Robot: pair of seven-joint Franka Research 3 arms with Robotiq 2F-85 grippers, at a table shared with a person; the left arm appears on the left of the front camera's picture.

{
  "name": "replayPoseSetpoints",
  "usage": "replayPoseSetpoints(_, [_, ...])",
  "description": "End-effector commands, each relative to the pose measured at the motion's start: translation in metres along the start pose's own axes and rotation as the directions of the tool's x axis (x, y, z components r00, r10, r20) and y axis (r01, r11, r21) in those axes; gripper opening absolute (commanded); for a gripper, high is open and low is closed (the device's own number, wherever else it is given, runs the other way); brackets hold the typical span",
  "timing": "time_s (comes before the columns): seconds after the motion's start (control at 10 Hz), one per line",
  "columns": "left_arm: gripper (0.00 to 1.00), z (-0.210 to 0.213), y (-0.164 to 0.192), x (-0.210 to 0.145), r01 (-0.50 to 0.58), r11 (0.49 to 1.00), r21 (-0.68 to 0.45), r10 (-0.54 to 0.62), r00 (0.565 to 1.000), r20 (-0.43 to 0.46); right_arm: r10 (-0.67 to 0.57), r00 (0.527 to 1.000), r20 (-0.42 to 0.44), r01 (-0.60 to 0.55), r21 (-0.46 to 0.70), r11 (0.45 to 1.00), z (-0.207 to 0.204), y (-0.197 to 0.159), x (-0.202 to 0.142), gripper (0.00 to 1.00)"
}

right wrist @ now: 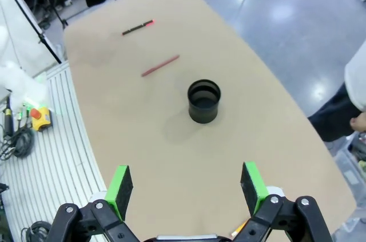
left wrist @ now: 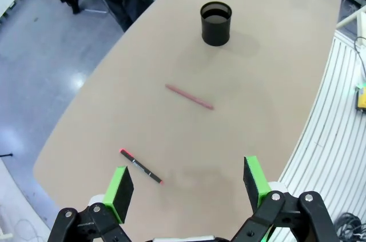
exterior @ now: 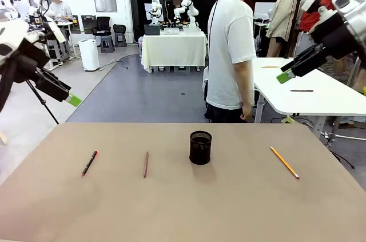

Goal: Place the pens into the pen holder.
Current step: Pick up a writing instrument from the table and place it into the Pen holder.

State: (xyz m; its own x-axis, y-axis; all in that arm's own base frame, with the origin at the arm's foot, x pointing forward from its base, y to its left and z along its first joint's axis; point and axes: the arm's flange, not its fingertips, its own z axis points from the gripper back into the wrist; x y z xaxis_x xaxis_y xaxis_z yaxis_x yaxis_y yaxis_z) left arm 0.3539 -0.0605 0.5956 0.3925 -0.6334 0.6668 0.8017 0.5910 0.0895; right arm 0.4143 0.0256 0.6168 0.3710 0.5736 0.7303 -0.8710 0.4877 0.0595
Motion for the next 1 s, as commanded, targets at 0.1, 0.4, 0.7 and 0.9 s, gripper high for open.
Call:
replayPoseSetpoints(0.1, [1.00, 0.017, 0.003, 0.008, -0.026, 0.999, 0.039, 0.024, 0.999, 0.036, 0.040, 0.999, 0.036, -0.040, -0.005, 0.999, 0.020, -0.009, -0.011, 1.00])
replayPoseSetpoints(0.4, [1.00, 0.036, 0.007, 0.009, -0.026, 0.999, 0.034, 0.023, 0.996, 0.086, -0.002, 1.000, 0.006, 0.002, -0.013, 1.000, 0.032, -0.025, -0.042, 1.00])
replayPoseSetpoints(0.7, [1.00, 0.042, 0.019, 0.009, -0.026, 1.000, 0.001, 0.025, 0.993, 0.115, -0.005, 1.000, -0.004, 0.005, -0.015, 1.000, 0.034, -0.028, -0.055, 1.00])
replayPoseSetpoints(0.9, [1.00, 0.043, 0.014, 0.007, -0.034, 0.999, 0.035, 0.031, 0.995, 0.095, -0.031, 0.999, -0.025, 0.031, -0.023, 0.999, 0.036, -0.029, -0.053, 1.00])
